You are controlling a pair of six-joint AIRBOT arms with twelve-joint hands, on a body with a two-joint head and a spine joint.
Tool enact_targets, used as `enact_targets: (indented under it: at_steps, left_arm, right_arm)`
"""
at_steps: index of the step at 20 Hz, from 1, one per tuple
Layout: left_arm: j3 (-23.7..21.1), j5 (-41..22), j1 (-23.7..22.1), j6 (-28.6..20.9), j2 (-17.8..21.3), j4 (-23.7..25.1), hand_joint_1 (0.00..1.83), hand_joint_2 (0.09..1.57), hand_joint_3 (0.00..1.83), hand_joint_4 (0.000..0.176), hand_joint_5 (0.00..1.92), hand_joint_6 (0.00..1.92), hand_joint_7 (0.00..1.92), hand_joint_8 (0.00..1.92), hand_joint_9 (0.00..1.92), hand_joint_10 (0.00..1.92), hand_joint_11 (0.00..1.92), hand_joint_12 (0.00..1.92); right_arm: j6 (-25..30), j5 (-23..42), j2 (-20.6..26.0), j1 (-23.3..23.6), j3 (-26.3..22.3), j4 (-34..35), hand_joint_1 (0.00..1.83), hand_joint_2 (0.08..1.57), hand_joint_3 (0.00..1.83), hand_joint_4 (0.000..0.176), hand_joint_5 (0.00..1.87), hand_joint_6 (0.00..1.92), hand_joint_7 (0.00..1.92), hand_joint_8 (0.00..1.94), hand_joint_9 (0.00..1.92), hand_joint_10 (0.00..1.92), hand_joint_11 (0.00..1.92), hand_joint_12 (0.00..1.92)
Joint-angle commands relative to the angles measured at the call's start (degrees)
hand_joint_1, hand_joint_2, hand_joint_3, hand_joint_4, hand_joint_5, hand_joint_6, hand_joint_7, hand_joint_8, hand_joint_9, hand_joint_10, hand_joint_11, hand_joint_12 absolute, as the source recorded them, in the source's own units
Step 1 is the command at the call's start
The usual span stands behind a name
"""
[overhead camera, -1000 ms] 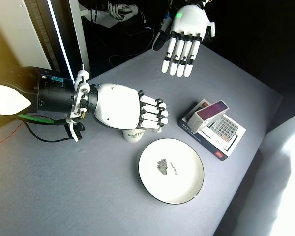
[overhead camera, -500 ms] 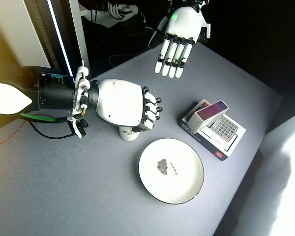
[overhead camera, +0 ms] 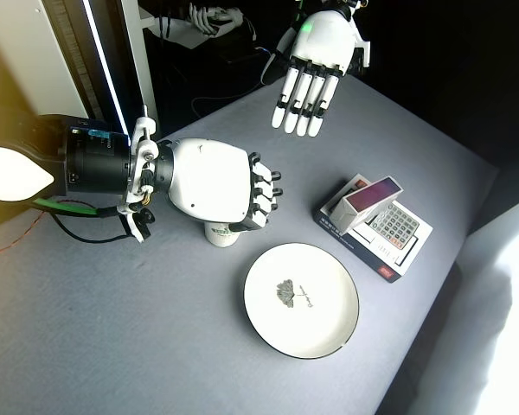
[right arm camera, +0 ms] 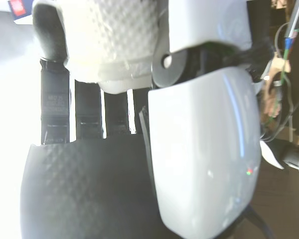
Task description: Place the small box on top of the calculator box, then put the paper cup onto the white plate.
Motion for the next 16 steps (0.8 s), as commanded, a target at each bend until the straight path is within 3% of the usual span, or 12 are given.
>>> enact_targets:
  at_steps: [1, 6, 10, 12, 15, 16]
  left_arm:
    - [0.1, -4.1, -0.5, -0.2, 0.7, -2.5, 0.39, 1.11, 0.00, 0.000, 0.25, 0.00, 0.30, 0.00, 0.31, 0.00, 0.00, 0.63]
    - [0.1, -4.2, -0.6, -0.2, 0.7, -2.5, 0.39, 1.13, 0.00, 0.000, 0.23, 0.01, 0.28, 0.01, 0.31, 0.01, 0.00, 0.61]
    - [0.2, -4.3, -0.7, -0.2, 0.7, -2.5, 0.34, 1.16, 0.01, 0.000, 0.23, 0.00, 0.26, 0.00, 0.28, 0.00, 0.00, 0.56]
    - [0.2, -4.3, -1.0, -0.2, 0.5, -2.5, 0.28, 1.18, 0.01, 0.000, 0.18, 0.00, 0.22, 0.00, 0.25, 0.00, 0.00, 0.45]
    - [0.3, -4.2, -1.3, -0.2, 0.3, -2.2, 0.38, 1.15, 0.00, 0.000, 0.25, 0.01, 0.31, 0.01, 0.31, 0.01, 0.00, 0.58]
    - [0.3, -4.2, -1.3, -0.2, 0.3, -2.1, 0.39, 1.17, 0.00, 0.000, 0.23, 0.00, 0.29, 0.01, 0.28, 0.00, 0.00, 0.53]
  right_arm:
    - [0.2, 7.7, 0.7, 0.9, 0.2, 1.8, 1.49, 1.10, 0.00, 0.000, 0.91, 1.01, 1.00, 0.80, 0.96, 0.99, 0.86, 1.50]
    - [-2.3, 11.8, 0.5, 2.2, 1.9, 7.9, 1.49, 1.10, 0.00, 0.000, 0.89, 1.04, 1.00, 0.82, 0.93, 1.02, 0.84, 1.52]
    - [-5.5, 11.4, -1.8, 7.5, 4.2, 11.3, 1.49, 1.11, 0.00, 0.000, 0.87, 1.06, 0.99, 0.84, 0.90, 1.06, 0.84, 1.54]
    - [-5.6, 11.2, -4.1, 9.1, 7.1, 13.2, 1.49, 1.10, 0.00, 0.000, 0.89, 1.05, 1.03, 0.77, 0.92, 1.02, 0.85, 1.51]
    - [-5.7, 8.7, -7.7, 10.7, 12.5, 13.3, 1.49, 1.10, 0.00, 0.000, 0.87, 1.07, 1.02, 0.77, 0.92, 1.03, 0.85, 1.52]
    - [-5.8, 7.8, -9.3, 10.9, 14.9, 13.3, 1.49, 1.11, 0.00, 0.000, 0.87, 1.08, 1.02, 0.78, 0.91, 1.04, 0.85, 1.53]
